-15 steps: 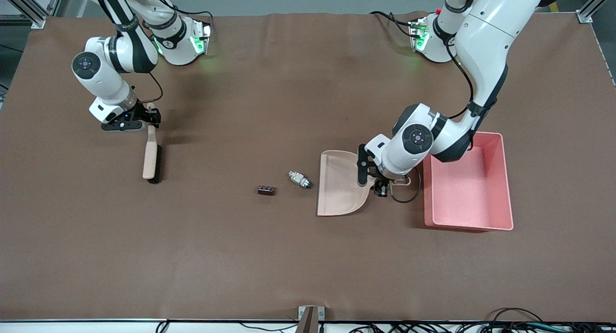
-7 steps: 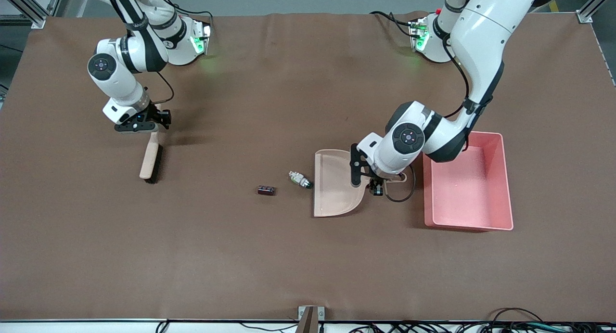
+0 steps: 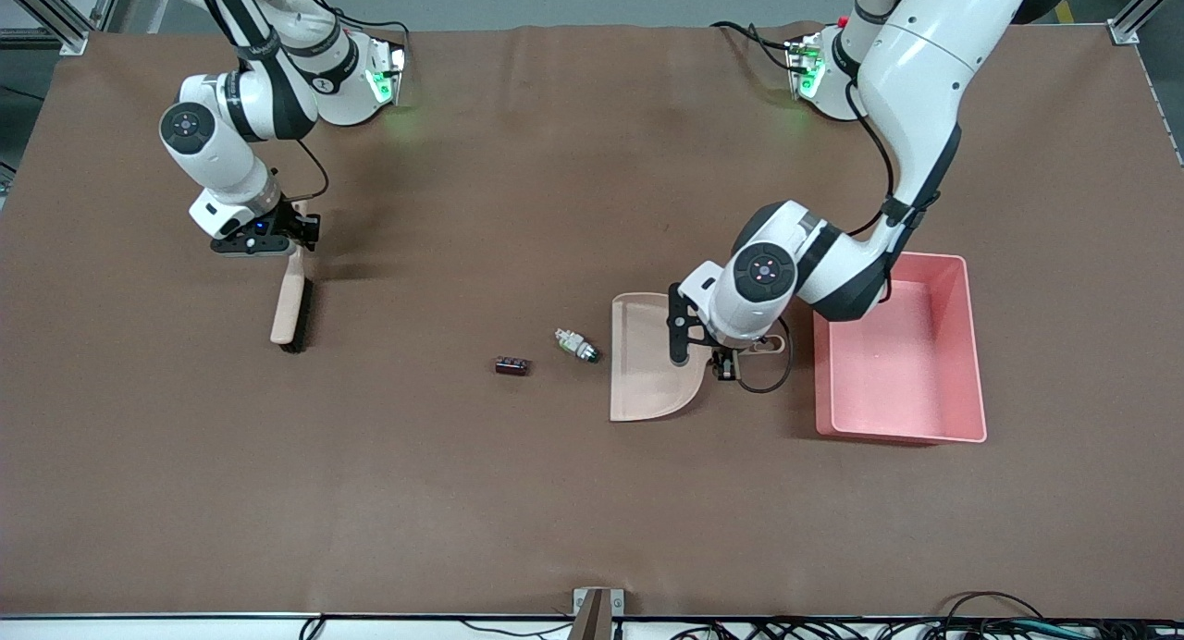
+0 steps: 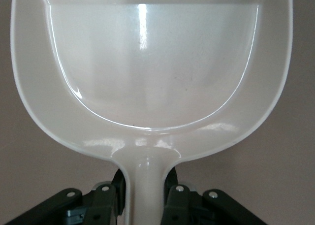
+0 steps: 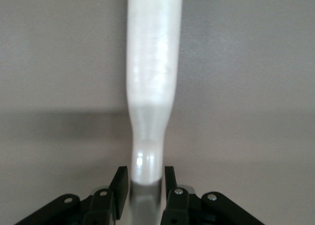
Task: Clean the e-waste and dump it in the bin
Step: 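Lift the brush with the right gripper and sweep the switch into the dustpan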
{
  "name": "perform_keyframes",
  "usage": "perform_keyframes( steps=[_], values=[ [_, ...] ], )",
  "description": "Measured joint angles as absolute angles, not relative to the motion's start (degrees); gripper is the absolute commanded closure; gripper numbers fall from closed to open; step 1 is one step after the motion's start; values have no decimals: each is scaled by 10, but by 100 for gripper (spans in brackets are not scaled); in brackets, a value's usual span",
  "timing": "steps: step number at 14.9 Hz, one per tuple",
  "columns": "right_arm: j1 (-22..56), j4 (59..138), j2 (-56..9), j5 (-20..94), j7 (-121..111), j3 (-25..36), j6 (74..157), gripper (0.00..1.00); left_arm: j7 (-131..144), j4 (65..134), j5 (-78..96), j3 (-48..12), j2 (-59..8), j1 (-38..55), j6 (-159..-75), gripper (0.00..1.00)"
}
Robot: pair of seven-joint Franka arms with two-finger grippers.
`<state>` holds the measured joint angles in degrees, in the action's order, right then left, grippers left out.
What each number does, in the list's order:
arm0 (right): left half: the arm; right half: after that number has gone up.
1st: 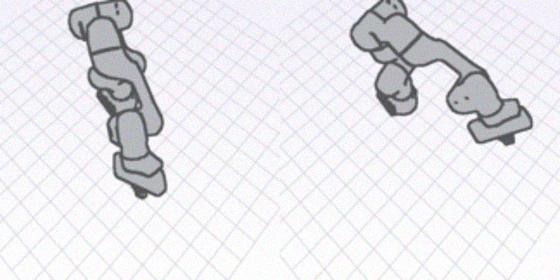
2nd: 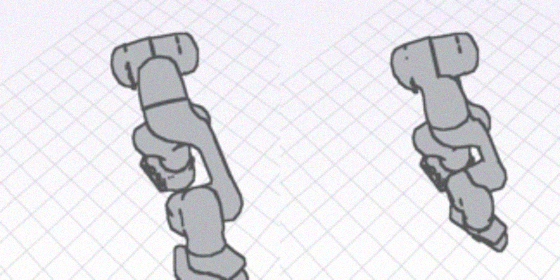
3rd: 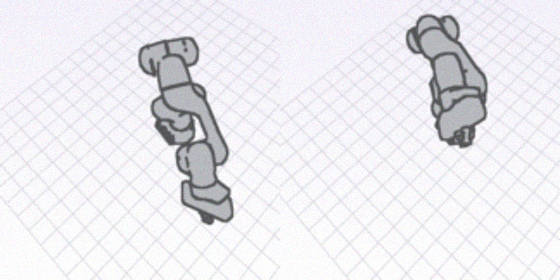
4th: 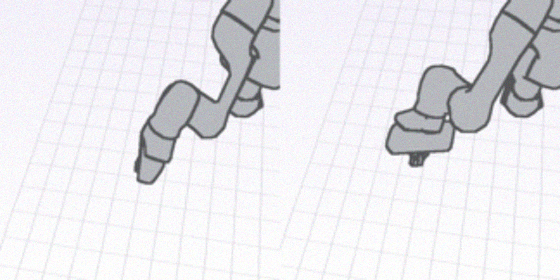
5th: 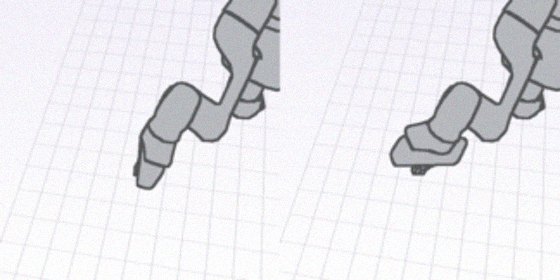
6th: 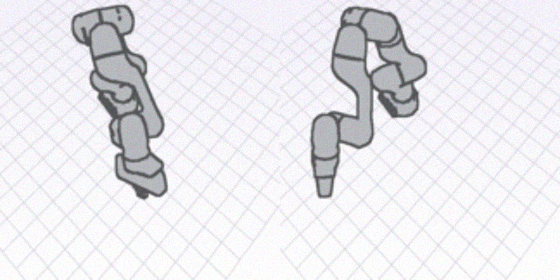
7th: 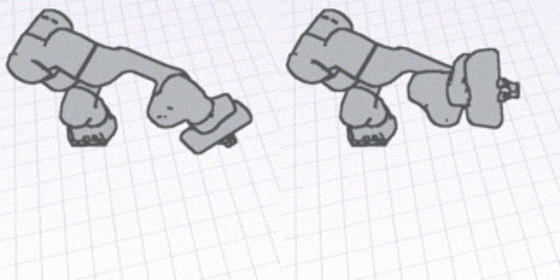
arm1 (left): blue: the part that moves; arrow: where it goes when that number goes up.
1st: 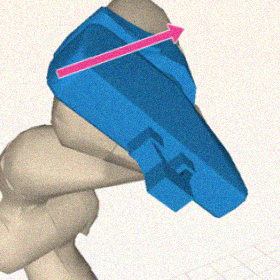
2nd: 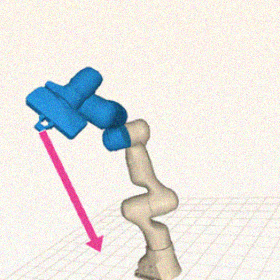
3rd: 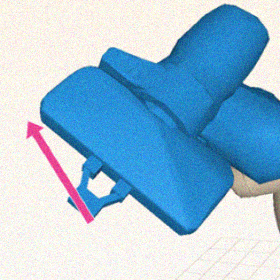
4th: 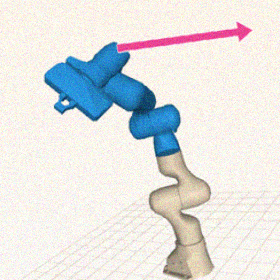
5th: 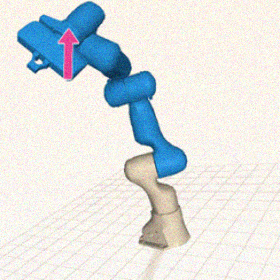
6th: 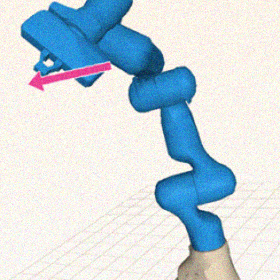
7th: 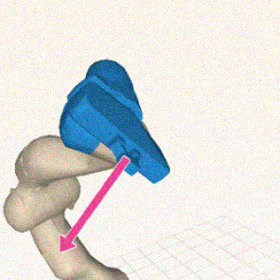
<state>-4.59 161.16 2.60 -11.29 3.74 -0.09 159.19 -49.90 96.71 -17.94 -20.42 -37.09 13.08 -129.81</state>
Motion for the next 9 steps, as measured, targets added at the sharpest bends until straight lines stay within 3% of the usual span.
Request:
perform_keyframes(
  steps=[2,3,9],
  values=[
    [-50,1611,26,-113,38,-1,1592,97,-485,961,-186,-203,-372,141,-1291,100],
    [-50,1611,26,-113,38,-1,1593,100,-483,959,-190,-203,-373,144,-1291,100],
    [-28,1597,26,-113,77,-3,1593,100,-476,947,-209,-200,-387,163,-1290,100]
  ],
)
